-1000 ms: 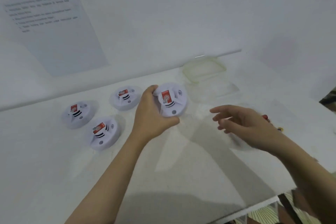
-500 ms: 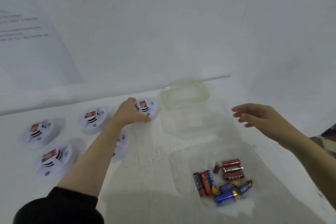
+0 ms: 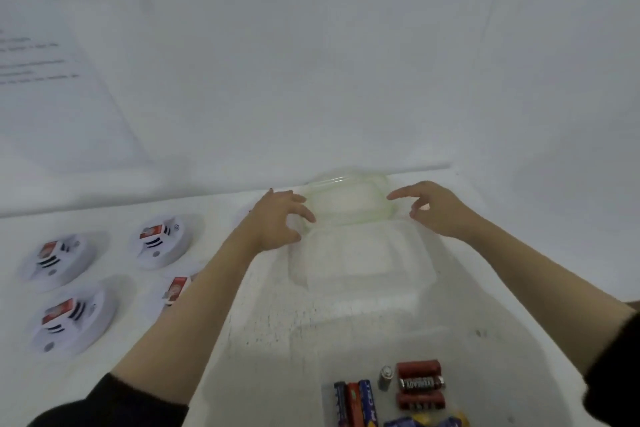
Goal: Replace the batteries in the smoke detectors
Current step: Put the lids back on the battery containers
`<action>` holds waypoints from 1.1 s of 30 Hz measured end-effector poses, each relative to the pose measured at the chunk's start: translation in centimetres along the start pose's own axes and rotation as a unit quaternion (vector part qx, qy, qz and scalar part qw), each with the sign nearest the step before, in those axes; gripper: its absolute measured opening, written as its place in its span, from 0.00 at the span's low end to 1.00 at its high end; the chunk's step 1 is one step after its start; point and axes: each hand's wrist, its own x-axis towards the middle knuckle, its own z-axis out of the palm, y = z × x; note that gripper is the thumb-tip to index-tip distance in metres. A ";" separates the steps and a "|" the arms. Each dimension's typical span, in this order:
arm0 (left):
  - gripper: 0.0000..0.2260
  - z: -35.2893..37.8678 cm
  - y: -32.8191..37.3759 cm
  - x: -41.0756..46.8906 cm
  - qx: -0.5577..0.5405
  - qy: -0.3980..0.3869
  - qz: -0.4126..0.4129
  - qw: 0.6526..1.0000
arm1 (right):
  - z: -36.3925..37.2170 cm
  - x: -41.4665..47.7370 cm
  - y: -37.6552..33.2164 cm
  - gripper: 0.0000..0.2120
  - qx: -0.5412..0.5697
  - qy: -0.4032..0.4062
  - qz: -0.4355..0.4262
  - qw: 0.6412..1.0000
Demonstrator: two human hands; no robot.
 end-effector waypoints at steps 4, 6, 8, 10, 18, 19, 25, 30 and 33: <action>0.09 0.7 0.2 0.4 -0.039 0.046 -0.006 0.998 | 0.3 1.4 0.5 0.18 -0.057 -0.012 -0.016 0.998; 0.08 0.9 0.1 0.3 -0.083 0.068 -0.008 0.994 | 0.5 1.7 0.7 0.14 -0.053 0.004 -0.029 0.998; 0.08 1.1 0.0 0.3 -0.128 0.086 -0.013 0.988 | 0.5 1.9 0.8 0.12 -0.044 0.015 -0.040 0.998; 0.09 0.9 0.2 0.5 -0.151 0.114 -0.002 0.982 | 0.4 1.9 0.8 0.11 -0.026 0.029 -0.053 0.998; 0.07 -2.8 3.1 0.8 -0.257 0.250 0.006 0.934 | -1.2 1.4 -1.1 0.07 0.073 0.138 -0.092 0.984; 0.06 -3.4 3.5 0.5 -0.269 0.254 0.005 0.929 | -1.5 1.0 -1.6 0.05 0.105 0.148 -0.100 0.978; 0.07 -5.2 5.7 -2.3 -0.279 0.301 -0.065 0.909 | -3.2 -2.5 -3.8 0.08 0.289 0.134 -0.079 0.945; 0.11 -2.5 6.3 -4.8 -0.253 0.197 -0.164 0.933 | -2.5 -6.1 -3.6 0.12 0.168 0.027 0.014 0.985; 0.11 0.1 6.5 -6.2 -0.245 0.145 -0.197 0.938 | -1.2 -7.6 -2.8 0.13 0.086 -0.016 0.045 0.995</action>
